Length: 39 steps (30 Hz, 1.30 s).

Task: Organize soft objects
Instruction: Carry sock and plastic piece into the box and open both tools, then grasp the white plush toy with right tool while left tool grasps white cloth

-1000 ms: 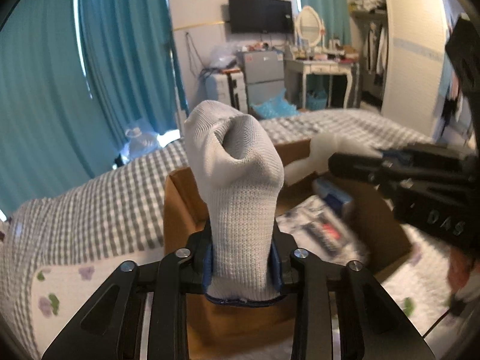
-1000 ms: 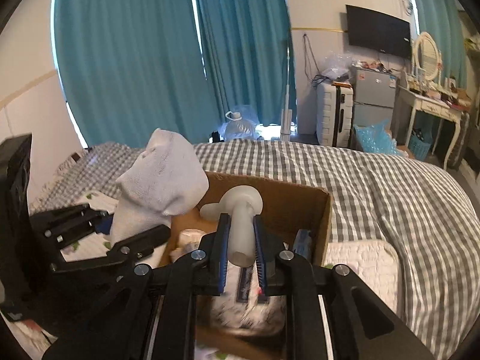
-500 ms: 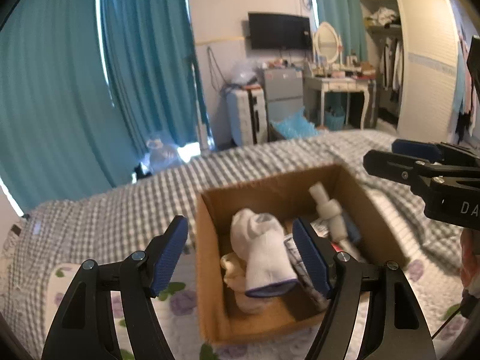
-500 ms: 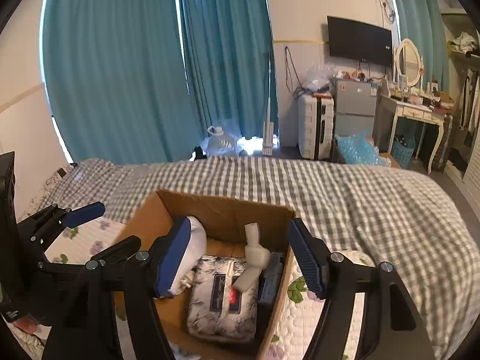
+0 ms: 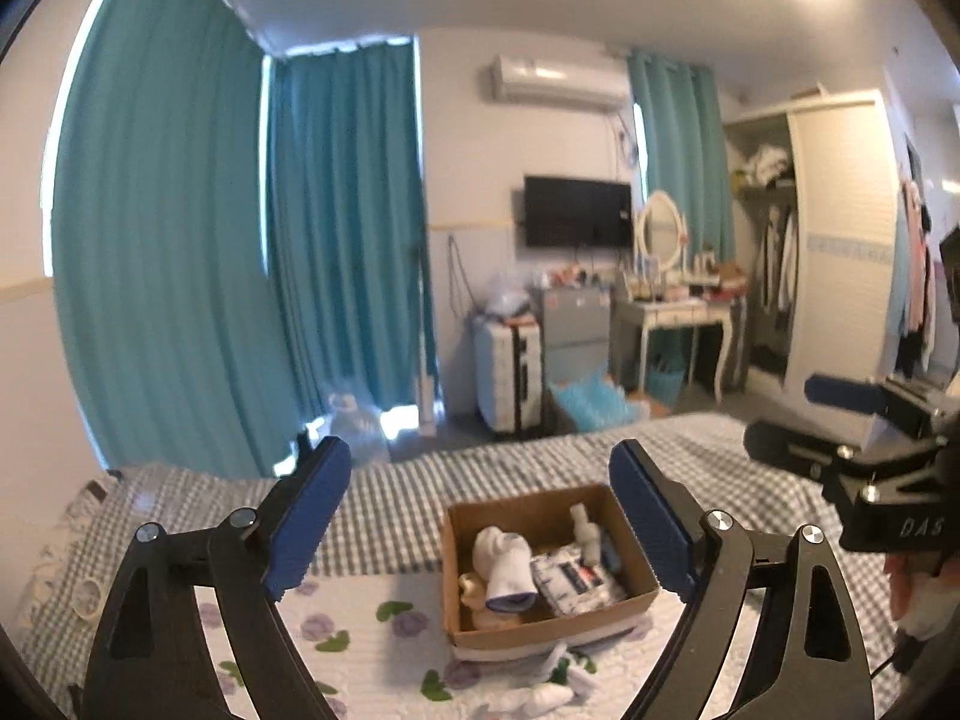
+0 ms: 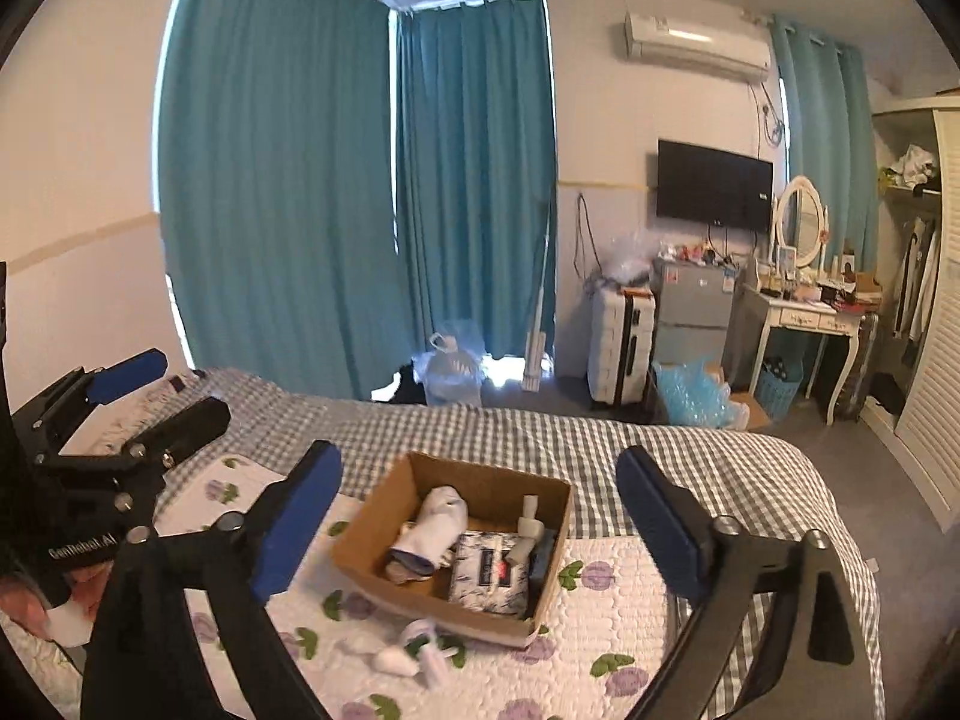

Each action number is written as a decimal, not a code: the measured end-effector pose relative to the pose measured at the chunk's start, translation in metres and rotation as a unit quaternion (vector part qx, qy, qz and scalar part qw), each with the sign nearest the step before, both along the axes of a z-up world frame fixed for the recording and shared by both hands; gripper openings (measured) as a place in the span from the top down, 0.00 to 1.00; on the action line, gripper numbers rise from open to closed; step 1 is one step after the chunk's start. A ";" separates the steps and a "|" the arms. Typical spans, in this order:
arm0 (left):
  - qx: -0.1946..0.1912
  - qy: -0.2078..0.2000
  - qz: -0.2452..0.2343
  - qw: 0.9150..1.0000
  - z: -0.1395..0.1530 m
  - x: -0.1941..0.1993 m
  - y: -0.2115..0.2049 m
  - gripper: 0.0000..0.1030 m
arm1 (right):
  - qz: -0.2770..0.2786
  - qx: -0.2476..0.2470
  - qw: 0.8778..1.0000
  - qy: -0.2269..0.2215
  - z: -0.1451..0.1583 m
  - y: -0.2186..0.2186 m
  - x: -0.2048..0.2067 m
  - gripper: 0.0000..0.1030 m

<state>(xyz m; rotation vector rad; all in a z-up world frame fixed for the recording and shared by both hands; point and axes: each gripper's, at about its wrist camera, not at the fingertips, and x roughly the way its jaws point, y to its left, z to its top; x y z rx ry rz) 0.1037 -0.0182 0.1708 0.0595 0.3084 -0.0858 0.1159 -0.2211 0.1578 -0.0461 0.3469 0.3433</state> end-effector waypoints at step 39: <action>-0.008 0.278 0.070 0.958 -0.296 0.074 0.031 0.13 | 0.031 -0.036 0.963 0.264 -0.305 0.068 0.119 0.56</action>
